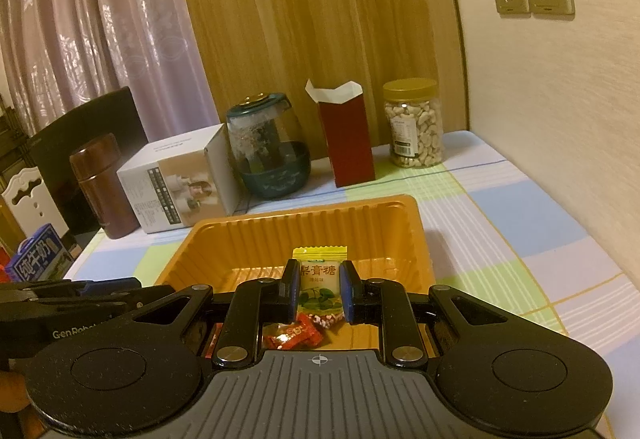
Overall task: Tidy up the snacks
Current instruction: 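Carry both candies into the tray and open both grippers, then move both grippers back to the red packet and green nut packet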
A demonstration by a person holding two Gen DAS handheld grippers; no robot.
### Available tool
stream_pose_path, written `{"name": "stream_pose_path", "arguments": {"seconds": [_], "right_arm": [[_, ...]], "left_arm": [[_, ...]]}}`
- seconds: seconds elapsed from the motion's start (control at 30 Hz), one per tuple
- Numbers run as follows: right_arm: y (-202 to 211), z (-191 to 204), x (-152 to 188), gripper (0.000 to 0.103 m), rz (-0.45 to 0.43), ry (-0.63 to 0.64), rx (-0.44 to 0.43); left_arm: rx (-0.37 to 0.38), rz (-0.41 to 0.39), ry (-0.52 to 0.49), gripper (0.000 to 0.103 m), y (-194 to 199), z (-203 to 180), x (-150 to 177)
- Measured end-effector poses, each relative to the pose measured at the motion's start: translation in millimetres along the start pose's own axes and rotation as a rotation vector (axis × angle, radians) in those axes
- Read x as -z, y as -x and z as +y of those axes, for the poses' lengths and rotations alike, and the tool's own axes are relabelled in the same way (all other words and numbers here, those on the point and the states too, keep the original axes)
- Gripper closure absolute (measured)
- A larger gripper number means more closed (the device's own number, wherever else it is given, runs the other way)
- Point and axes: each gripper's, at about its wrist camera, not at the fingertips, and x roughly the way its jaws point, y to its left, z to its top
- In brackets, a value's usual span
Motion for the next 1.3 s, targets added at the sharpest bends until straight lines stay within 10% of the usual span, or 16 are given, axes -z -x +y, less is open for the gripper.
{"name": "stream_pose_path", "arguments": {"seconds": [0.57, 0.7, 1.3], "right_arm": [[-4, 0, 0, 0.081, -0.016, -0.001, -0.029], [-1, -6, -2, 0.045, -0.052, -0.035, -0.017], [39, -45, 0, 0.044, -0.115, -0.147, 0.098]], "left_arm": [[0.003, 0.004, -0.008, 0.062, -1, -1, 1], [-0.002, 0.001, -0.020, 0.060, 0, -2, 1], [0.012, -0.002, 0.005, 0.058, 28, -10, 17]]}}
